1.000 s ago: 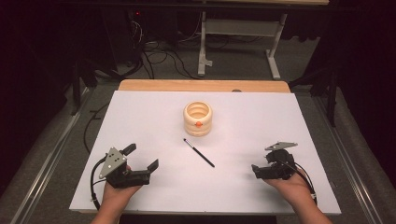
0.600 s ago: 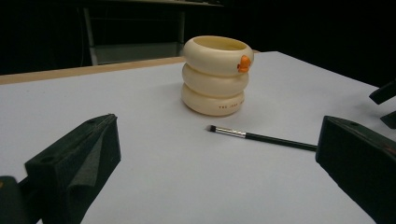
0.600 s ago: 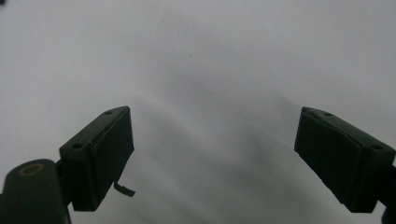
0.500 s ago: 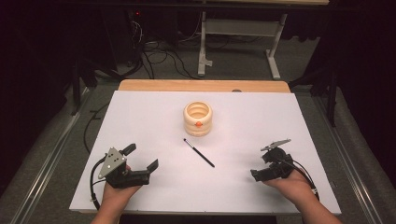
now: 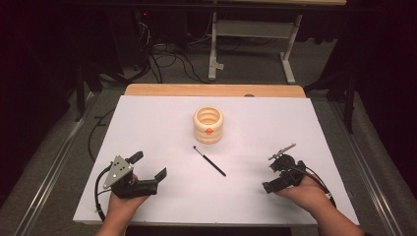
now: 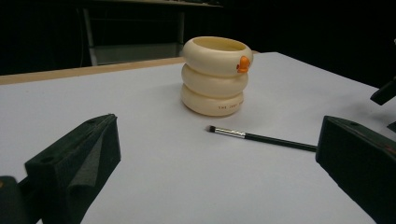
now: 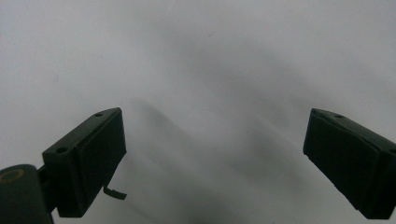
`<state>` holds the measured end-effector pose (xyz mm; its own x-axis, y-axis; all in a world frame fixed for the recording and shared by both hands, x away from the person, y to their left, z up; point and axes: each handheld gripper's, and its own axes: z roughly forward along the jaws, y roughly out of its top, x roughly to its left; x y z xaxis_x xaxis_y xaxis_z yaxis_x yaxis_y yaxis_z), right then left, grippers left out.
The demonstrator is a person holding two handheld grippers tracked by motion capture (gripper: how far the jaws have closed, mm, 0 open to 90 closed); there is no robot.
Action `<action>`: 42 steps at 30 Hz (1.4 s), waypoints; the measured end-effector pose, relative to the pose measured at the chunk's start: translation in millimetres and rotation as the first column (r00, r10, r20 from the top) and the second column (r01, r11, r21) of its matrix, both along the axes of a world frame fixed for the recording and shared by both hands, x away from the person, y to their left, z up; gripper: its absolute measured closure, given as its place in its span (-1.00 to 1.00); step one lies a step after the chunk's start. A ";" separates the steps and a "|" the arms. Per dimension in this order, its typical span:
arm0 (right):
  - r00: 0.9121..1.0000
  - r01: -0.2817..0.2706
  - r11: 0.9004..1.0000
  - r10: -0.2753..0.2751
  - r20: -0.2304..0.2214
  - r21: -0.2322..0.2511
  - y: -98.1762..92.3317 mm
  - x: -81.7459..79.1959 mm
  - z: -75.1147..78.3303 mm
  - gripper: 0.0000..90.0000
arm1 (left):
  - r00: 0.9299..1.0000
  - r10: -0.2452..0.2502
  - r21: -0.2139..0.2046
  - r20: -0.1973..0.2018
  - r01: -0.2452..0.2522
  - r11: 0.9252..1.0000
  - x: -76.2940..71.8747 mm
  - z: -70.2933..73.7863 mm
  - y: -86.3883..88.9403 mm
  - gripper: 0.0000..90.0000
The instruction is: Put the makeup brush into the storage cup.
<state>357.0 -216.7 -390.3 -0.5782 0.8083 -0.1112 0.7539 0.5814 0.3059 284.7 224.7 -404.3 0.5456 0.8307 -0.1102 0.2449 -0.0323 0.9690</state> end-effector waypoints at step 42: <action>0.983 -0.158 0.982 0.146 -0.115 -0.105 62.1 23.7 15.3 -0.97 | 1.000 0.008 -0.001 -0.004 -0.008 1.000 -0.1 0.1 2.3 -1.00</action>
